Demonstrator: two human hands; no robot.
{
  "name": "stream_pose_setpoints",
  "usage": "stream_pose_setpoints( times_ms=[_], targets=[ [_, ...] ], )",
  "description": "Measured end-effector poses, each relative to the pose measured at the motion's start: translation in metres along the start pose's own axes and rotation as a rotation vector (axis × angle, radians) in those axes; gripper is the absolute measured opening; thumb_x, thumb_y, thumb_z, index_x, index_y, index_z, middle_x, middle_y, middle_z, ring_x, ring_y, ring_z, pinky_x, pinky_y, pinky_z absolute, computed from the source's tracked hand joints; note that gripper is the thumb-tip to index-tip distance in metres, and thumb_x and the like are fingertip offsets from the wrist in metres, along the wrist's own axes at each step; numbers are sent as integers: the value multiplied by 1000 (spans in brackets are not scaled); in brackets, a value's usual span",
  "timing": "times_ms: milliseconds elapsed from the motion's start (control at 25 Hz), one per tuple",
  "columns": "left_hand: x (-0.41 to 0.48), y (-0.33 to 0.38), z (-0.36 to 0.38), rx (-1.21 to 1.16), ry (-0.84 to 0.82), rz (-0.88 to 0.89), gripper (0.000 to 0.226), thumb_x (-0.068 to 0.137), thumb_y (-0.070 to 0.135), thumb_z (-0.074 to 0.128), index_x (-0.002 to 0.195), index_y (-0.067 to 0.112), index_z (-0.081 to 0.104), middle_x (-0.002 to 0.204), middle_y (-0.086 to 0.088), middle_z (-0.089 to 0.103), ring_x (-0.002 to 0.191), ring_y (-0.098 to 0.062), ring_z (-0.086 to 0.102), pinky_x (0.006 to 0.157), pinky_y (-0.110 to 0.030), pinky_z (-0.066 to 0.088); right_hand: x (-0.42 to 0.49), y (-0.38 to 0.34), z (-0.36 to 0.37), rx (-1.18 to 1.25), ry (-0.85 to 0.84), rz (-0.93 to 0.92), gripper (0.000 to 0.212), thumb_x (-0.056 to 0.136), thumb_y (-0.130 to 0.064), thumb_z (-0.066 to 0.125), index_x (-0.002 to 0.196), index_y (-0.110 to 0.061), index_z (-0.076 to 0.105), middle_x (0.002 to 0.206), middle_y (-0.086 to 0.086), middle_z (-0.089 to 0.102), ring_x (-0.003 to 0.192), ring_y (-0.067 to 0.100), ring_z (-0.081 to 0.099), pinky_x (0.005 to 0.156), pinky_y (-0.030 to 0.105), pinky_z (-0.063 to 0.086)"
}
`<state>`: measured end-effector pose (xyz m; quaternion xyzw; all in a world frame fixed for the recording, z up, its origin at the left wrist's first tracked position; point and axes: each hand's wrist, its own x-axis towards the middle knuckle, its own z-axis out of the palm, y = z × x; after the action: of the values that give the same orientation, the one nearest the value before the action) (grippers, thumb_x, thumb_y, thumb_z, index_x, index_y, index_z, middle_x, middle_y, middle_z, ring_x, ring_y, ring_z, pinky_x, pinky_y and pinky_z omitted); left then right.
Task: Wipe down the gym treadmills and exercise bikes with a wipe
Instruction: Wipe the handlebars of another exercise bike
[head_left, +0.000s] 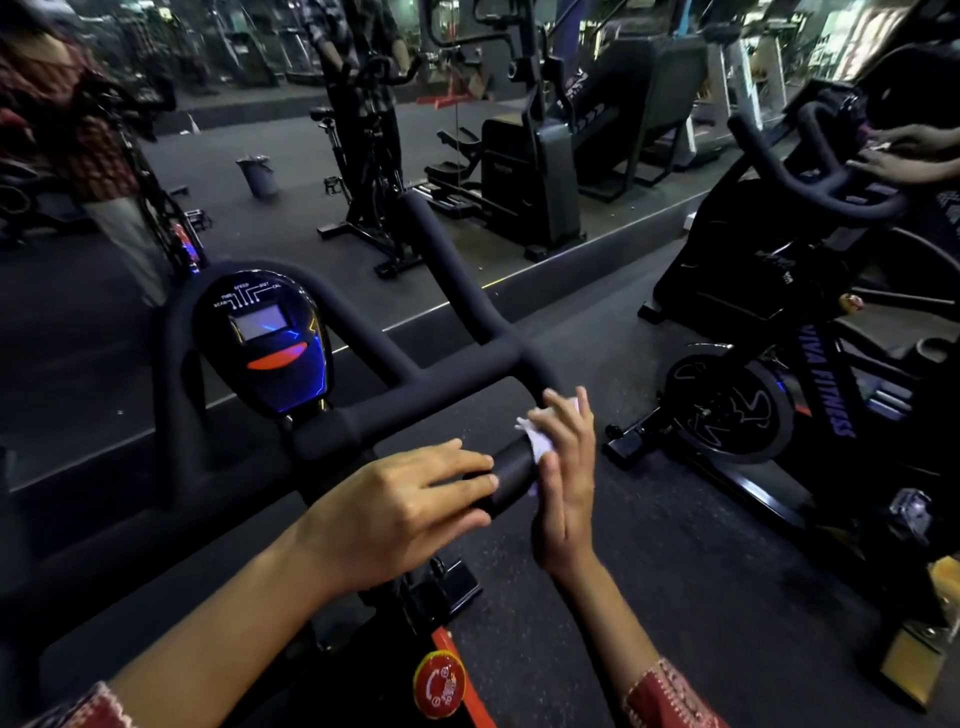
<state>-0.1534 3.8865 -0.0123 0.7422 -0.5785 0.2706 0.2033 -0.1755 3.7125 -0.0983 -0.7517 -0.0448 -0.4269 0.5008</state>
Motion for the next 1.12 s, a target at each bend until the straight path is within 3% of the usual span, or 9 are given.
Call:
stream_pose_setpoints(
  times_ms=[80, 200, 280, 400, 600, 720, 840, 1000, 1120],
  targets=[
    [3, 2, 0, -51, -6, -32, 35, 95, 31, 50, 103, 3, 70, 105, -12, 70, 102, -15, 57, 107, -20, 35, -29, -12, 19, -14, -17, -102, 42, 105, -39, 23, 140, -27, 42, 153, -7, 30, 147, 28, 11, 119, 47, 1],
    [5, 3, -1, -151, -4, -97, 32, 90, 28, 56, 100, 2, 72, 103, -9, 70, 101, -13, 59, 105, -18, 36, -35, 1, 21, -4, 4, -202, 42, 105, -40, 23, 146, -36, 33, 158, -10, 20, 148, 25, 8, 120, 41, 3],
    [4, 1, 0, -225, -7, -157, 30, 85, 27, 61, 98, 2, 73, 103, -7, 70, 100, -11, 62, 102, -22, 42, -13, 11, 14, 100, 118, -35, 40, 104, -44, 25, 138, -37, 45, 155, -10, 27, 148, 26, 11, 120, 42, 6],
    [5, 0, 0, -257, -11, -199, 31, 83, 30, 64, 96, 4, 74, 102, -4, 70, 98, -9, 63, 95, -25, 48, 4, 1, 13, 201, 181, 155, 33, 101, -29, 34, 110, -16, 63, 135, 1, 53, 143, 34, 25, 119, 49, 8],
    [7, 3, -3, -197, -6, -157, 31, 83, 29, 62, 93, 2, 74, 99, -5, 70, 97, -9, 61, 98, -21, 45, 2, -11, -4, -111, -120, -281, 49, 103, -33, 30, 96, -1, 67, 100, 8, 66, 113, 24, 52, 112, 44, 24],
    [6, 1, -3, -192, -15, -165, 31, 83, 30, 63, 93, 2, 74, 97, -7, 71, 96, -11, 62, 96, -25, 47, 36, 4, -22, -149, -219, -202, 53, 103, -37, 30, 87, -2, 67, 92, 7, 65, 105, 22, 53, 110, 45, 29],
    [7, 3, -3, -171, -21, -151, 32, 83, 29, 62, 92, 1, 74, 96, -7, 71, 96, -11, 61, 97, -21, 45, 36, -6, -21, -215, -282, -200, 41, 98, -28, 36, 86, -5, 67, 89, 6, 64, 102, 25, 57, 112, 48, 24],
    [8, 3, -5, -158, -23, -149, 29, 84, 27, 62, 91, 2, 73, 96, -6, 71, 94, -10, 61, 98, -21, 44, 14, -20, -17, -266, -342, -377, 51, 103, -34, 27, 101, -4, 68, 103, 5, 65, 115, 24, 55, 112, 41, 24],
    [6, 2, -3, -113, -45, -134, 30, 84, 30, 63, 92, 2, 73, 96, -6, 71, 95, -12, 62, 97, -23, 46, 27, 1, -26, -184, -358, -277, 55, 104, -39, 27, 100, -2, 68, 121, 8, 62, 136, 25, 39, 116, 41, 20]
  ],
)
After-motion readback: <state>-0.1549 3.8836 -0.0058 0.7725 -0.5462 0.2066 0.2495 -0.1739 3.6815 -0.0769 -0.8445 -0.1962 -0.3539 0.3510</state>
